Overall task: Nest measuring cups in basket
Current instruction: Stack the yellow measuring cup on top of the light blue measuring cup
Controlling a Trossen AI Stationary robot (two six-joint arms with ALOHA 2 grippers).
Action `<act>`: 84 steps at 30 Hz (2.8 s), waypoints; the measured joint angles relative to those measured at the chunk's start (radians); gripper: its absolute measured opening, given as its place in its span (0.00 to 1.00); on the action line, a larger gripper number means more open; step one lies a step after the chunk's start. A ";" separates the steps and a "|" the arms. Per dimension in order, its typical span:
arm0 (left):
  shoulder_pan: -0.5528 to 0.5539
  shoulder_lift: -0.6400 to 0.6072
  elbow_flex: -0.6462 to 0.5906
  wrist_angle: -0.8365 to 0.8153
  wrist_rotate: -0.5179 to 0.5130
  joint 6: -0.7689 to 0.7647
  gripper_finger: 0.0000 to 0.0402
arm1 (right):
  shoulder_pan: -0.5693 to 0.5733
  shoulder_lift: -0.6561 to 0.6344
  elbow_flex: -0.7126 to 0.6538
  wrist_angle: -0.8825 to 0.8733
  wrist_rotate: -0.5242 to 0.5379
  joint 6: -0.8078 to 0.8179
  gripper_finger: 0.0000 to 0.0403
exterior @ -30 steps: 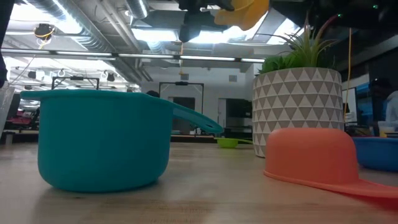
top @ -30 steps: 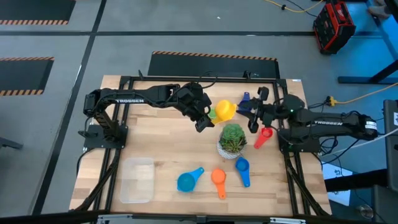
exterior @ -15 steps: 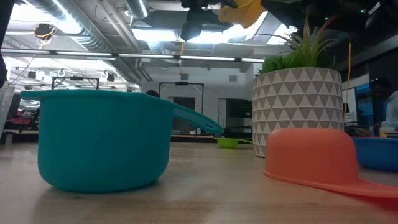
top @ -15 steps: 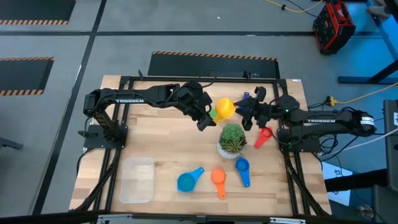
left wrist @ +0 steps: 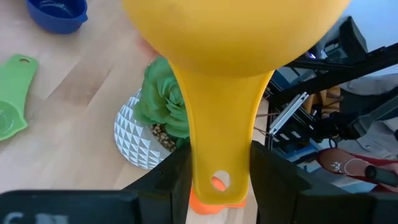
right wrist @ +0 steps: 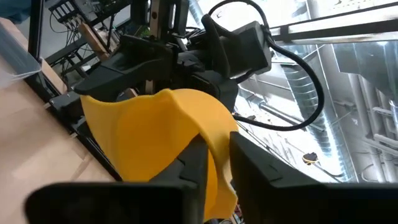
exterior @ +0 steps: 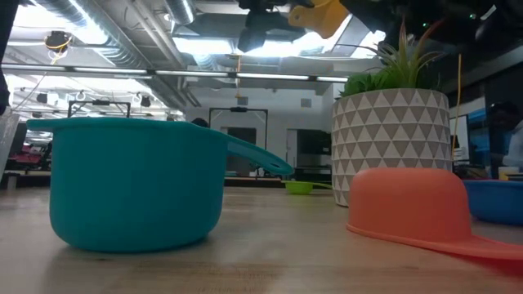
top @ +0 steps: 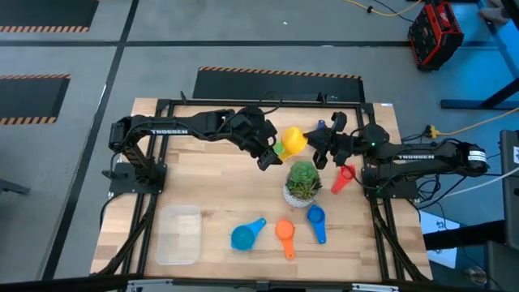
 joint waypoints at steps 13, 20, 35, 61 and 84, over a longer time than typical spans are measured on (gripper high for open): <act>0.001 0.000 0.000 0.006 -0.019 0.007 0.35 | 0.000 0.000 0.000 -0.004 0.060 0.006 0.10; 0.001 0.000 0.000 0.006 -0.018 0.007 0.35 | 0.000 0.000 0.000 -0.005 0.065 0.006 0.07; 0.005 0.000 0.000 0.001 -0.049 0.024 0.35 | 0.001 0.000 -0.001 -0.019 0.067 0.041 0.03; 0.037 -0.086 0.000 -0.209 -0.330 0.641 0.34 | -0.011 -0.046 -0.001 -0.010 0.644 0.656 0.02; 0.030 -0.076 0.000 0.309 -0.592 0.668 0.34 | -0.055 -0.046 -0.001 -0.005 0.808 1.173 0.03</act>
